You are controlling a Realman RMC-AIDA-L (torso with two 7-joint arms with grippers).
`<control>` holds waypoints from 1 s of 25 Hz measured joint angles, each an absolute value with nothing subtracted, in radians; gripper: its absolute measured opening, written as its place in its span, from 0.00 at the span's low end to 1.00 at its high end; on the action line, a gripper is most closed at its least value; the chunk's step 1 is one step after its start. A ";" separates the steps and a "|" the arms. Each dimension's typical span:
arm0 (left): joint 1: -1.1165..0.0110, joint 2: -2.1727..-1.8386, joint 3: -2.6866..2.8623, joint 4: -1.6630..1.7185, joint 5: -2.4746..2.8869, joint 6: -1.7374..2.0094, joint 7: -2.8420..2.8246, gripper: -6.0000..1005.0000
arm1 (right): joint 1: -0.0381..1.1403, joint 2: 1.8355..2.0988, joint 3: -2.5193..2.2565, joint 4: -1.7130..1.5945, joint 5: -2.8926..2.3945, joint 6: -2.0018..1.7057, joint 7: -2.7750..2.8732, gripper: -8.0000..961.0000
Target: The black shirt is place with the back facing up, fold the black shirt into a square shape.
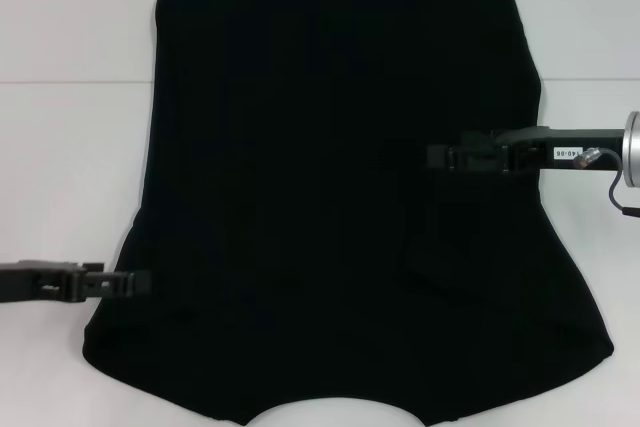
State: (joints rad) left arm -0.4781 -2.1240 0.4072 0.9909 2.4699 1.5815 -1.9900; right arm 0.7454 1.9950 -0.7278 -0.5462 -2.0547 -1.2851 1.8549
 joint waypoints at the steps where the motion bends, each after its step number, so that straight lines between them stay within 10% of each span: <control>1: -0.477 -2.122 0.394 0.991 2.487 1.588 -1.997 0.95 | 0.746 1.994 -0.727 -0.546 -2.055 -1.285 1.854 0.95; 22: -0.489 -2.112 0.375 0.955 2.598 1.602 -2.017 0.84 | 0.745 1.985 -0.721 -0.553 -2.054 -1.290 1.860 0.95; 25: -0.490 -2.112 0.374 0.955 2.608 1.594 -2.023 0.62 | 0.743 1.985 -0.722 -0.553 -2.054 -1.290 1.861 0.95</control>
State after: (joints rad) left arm -0.4900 -2.1117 0.3743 0.9549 2.6079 1.5943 -2.0225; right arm 0.7432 1.9846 -0.7215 -0.5533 -2.0539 -1.2897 1.8606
